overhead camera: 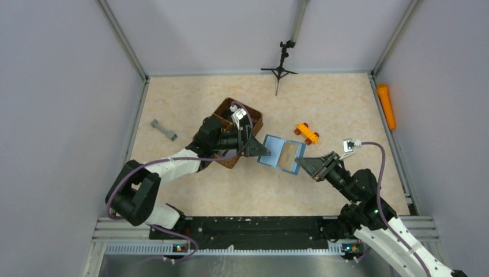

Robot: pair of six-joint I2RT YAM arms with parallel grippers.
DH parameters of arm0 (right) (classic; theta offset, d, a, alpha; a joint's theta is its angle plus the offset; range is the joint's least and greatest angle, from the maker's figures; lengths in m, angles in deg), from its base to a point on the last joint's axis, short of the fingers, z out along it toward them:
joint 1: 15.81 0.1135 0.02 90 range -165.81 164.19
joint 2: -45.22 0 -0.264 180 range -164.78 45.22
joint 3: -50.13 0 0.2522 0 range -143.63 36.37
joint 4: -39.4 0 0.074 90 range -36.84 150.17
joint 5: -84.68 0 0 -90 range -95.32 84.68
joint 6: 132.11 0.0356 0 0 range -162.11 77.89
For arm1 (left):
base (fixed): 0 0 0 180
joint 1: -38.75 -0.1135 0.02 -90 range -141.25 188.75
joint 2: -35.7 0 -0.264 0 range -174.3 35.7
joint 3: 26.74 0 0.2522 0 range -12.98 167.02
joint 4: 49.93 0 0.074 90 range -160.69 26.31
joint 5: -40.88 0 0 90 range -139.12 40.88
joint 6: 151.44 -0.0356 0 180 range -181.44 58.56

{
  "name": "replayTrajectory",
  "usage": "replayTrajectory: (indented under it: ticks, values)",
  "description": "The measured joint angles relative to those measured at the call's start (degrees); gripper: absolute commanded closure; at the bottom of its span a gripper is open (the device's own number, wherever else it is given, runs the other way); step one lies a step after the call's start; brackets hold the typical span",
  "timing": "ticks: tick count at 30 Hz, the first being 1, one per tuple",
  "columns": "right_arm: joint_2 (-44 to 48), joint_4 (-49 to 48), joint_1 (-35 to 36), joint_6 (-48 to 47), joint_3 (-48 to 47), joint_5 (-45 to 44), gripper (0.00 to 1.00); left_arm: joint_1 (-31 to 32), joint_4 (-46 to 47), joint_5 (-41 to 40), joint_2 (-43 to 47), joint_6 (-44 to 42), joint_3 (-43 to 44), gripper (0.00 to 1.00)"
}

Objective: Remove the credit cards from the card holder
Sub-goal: Remove the credit card from the card holder.

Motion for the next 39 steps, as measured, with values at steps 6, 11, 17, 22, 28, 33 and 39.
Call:
replayTrajectory:
  ticks: [6,11,17,22,28,33,39]
  values:
    - [-3.3,-3.3,0.0,0.0,0.0,-0.1,1.0,0.1,9.4,2.7,-4.7,7.1,0.0,0.4]
    - [-7.1,-5.2,0.0,-0.4,0.0,-0.9,0.99,1.0,11.5,1.9,-4.6,9.3,0.1,0.75]
    - [-12.1,-6.4,0.0,-3.4,-0.2,-1.8,0.76,1.4,3.4,0.3,-4.2,3.6,3.8,1.0]
    - [-20.1,-7.0,0.0,-8.2,-4.0,-1.9,0.79,1.3,0.9,-0.5,-4.3,-0.1,7.1,1.0]
    - [-31.3,-7.2,0.0,-16.7,-12.3,-1.2,0.78,1.2,-1.5,-4.0,-5.6,-5.2,11.1,1.0]
    - [-37.9,-7.2,-0.1,-24.0,-17.0,-1.0,0.73,1.0,-2.8,-7.8,-5.7,-9.8,11.0,1.0]
    - [-42.0,-7.6,-1.8,-29.6,-18.3,0.2,0.7,1.1,-2.4,-11.1,-5.7,-12.7,7.0,1.0]
